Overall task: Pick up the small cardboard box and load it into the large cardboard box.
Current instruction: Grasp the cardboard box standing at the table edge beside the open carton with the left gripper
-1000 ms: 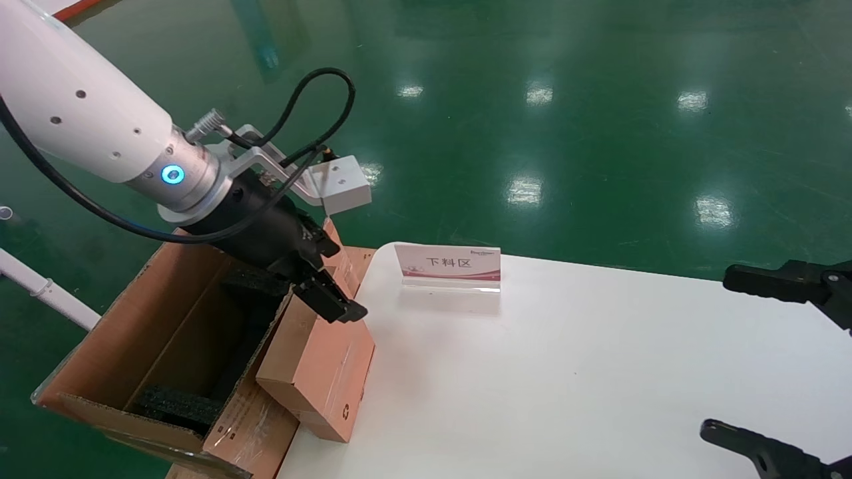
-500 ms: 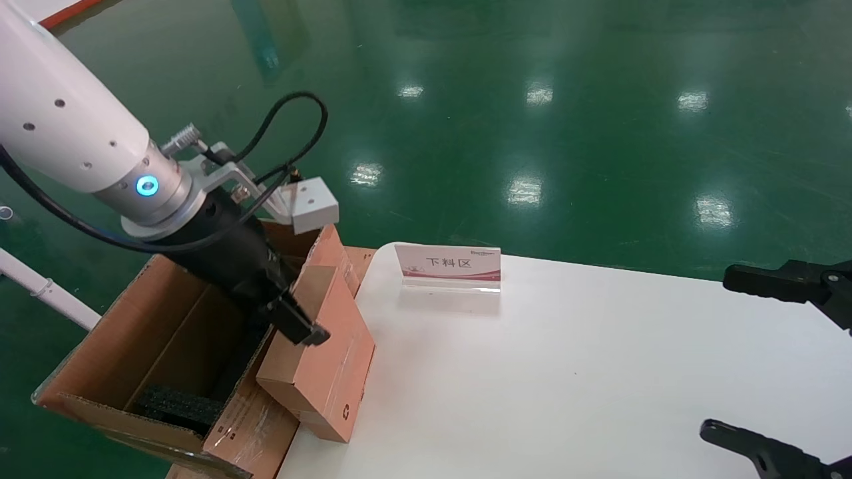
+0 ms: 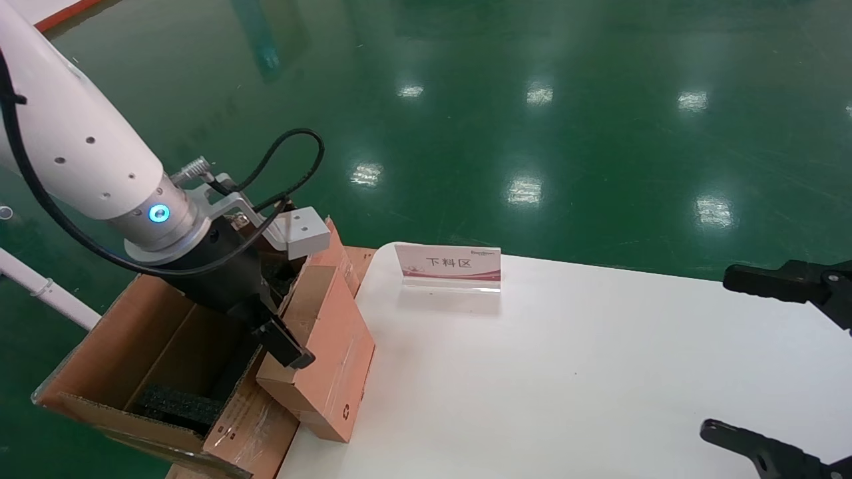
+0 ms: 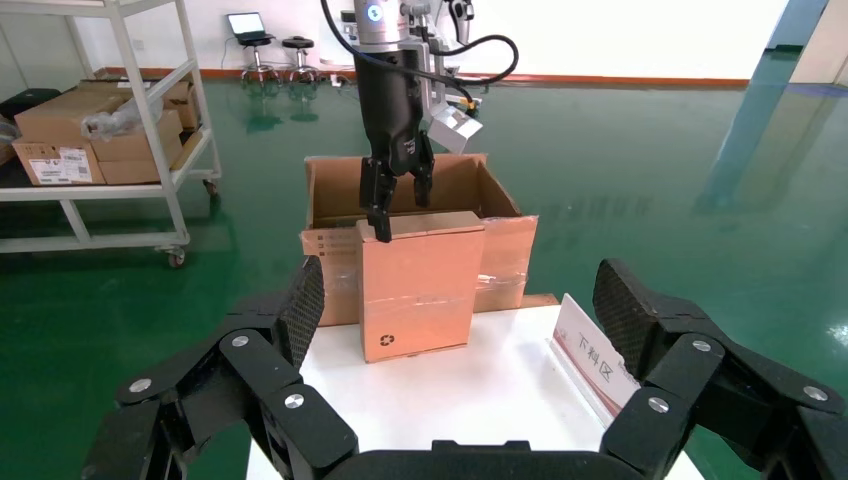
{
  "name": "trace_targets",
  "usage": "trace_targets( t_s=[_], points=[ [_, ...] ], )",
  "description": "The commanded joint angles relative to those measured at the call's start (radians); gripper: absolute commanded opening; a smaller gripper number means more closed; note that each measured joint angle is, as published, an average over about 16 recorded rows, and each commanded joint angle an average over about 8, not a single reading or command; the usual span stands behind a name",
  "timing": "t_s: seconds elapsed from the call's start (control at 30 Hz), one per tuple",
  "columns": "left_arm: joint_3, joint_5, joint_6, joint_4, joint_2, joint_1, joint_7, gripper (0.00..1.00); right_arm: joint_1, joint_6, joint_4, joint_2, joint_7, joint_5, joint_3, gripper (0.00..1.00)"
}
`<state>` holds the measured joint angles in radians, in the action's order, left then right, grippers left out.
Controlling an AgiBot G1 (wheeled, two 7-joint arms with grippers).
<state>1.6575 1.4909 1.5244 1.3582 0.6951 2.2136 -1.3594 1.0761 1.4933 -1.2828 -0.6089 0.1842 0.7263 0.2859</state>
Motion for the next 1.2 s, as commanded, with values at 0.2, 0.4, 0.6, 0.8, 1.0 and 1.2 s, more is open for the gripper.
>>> trace_targets(
  t_s=[0.2,0.4,0.6,0.8,1.0,1.2],
  points=[
    [0.025,0.005,-0.03,-0.001,0.006,-0.018,-0.017,1.0,0.0,0.0,0.0,0.0,0.0,0.0,0.0,1.0],
    [0.039,0.025,-0.06,-0.003,0.009,-0.043,-0.034,1.0,0.0,0.0,0.0,0.0,0.0,-0.001,0.001,1.0],
    [0.047,0.041,-0.082,-0.004,0.013,-0.06,-0.042,1.0,0.0,-0.001,0.0,0.001,-0.001,-0.001,0.001,1.0],
    [0.053,0.047,-0.093,-0.004,0.015,-0.068,-0.042,0.91,0.0,-0.001,0.0,0.001,-0.001,-0.001,0.001,1.0],
    [0.053,0.048,-0.093,-0.004,0.015,-0.069,-0.042,0.16,0.0,-0.001,0.0,0.001,-0.001,-0.001,0.001,0.88],
    [0.051,0.047,-0.09,-0.004,0.015,-0.067,-0.042,0.0,0.0,-0.001,0.0,0.001,-0.001,-0.001,0.001,0.12]
  ],
)
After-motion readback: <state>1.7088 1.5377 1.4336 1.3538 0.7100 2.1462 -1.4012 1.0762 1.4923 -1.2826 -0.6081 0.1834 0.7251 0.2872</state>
